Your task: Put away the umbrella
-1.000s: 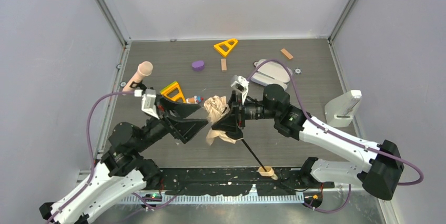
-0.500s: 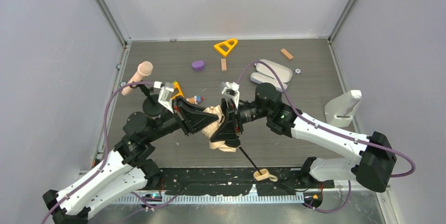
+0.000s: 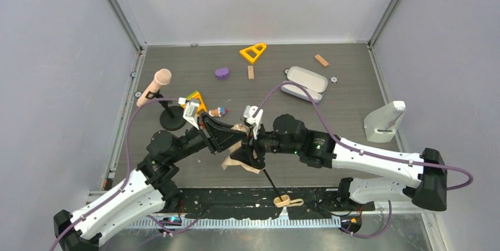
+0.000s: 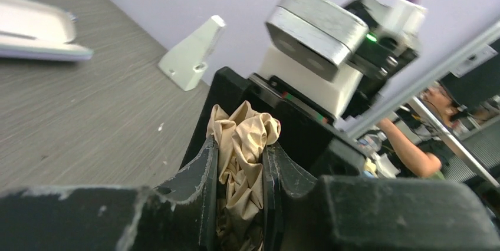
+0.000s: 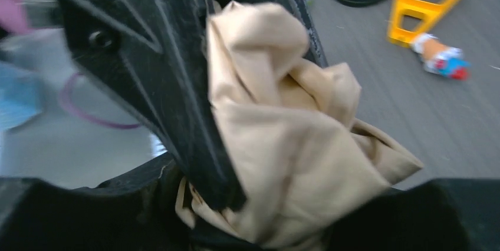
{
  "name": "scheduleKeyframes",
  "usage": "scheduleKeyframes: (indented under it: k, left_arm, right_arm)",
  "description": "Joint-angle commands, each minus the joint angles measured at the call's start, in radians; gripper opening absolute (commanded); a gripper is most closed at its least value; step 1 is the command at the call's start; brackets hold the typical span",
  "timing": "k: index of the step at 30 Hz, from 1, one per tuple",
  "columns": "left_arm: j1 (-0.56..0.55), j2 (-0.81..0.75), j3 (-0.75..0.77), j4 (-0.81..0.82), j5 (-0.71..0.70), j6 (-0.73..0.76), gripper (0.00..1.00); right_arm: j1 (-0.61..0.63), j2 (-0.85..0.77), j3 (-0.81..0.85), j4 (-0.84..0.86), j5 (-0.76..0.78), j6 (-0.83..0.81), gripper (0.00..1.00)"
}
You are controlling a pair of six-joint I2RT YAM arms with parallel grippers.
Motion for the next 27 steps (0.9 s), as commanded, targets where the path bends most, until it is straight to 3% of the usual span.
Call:
scheduleKeyframes:
  k: [1,7,14,16,20,22,24,27]
  left_arm:
    - [-0.012,-0.007,-0.012,0.134,-0.099,-0.137,0.00]
    - [-0.012,-0.046,-0.042,0.119,-0.135,-0.158,0.00]
    - [-0.015,-0.080,-0.073,0.116,-0.172,-0.187,0.00]
    - [-0.015,-0.085,-0.072,0.116,-0.174,-0.187,0.00]
    - [-0.015,-0.114,-0.071,0.084,-0.199,-0.167,0.00]
    - [-0.015,-0.145,-0.072,0.055,-0.224,-0.140,0.02]
    - [-0.012,-0.179,-0.065,0.007,-0.250,-0.113,0.29]
    - [-0.004,-0.230,-0.030,-0.092,-0.269,-0.052,0.84]
  right_arm:
    - [0.060,0.110,-0.001,0.055,0.551,-0.129,0.61]
    - [0.103,0.239,0.000,0.116,0.795,-0.078,0.65]
    - [0.108,0.389,0.061,0.148,0.892,-0.063,0.67]
    - [0.108,0.429,0.079,0.143,0.901,-0.059,0.58]
    - [0.107,0.402,0.074,0.127,0.927,-0.043,0.14]
    - [0.103,0.342,0.053,0.139,0.918,-0.047,0.07]
    - [0.090,0.265,0.031,0.155,0.857,-0.057,0.06]
    - [0.047,0.162,0.003,0.170,0.651,-0.051,0.06]
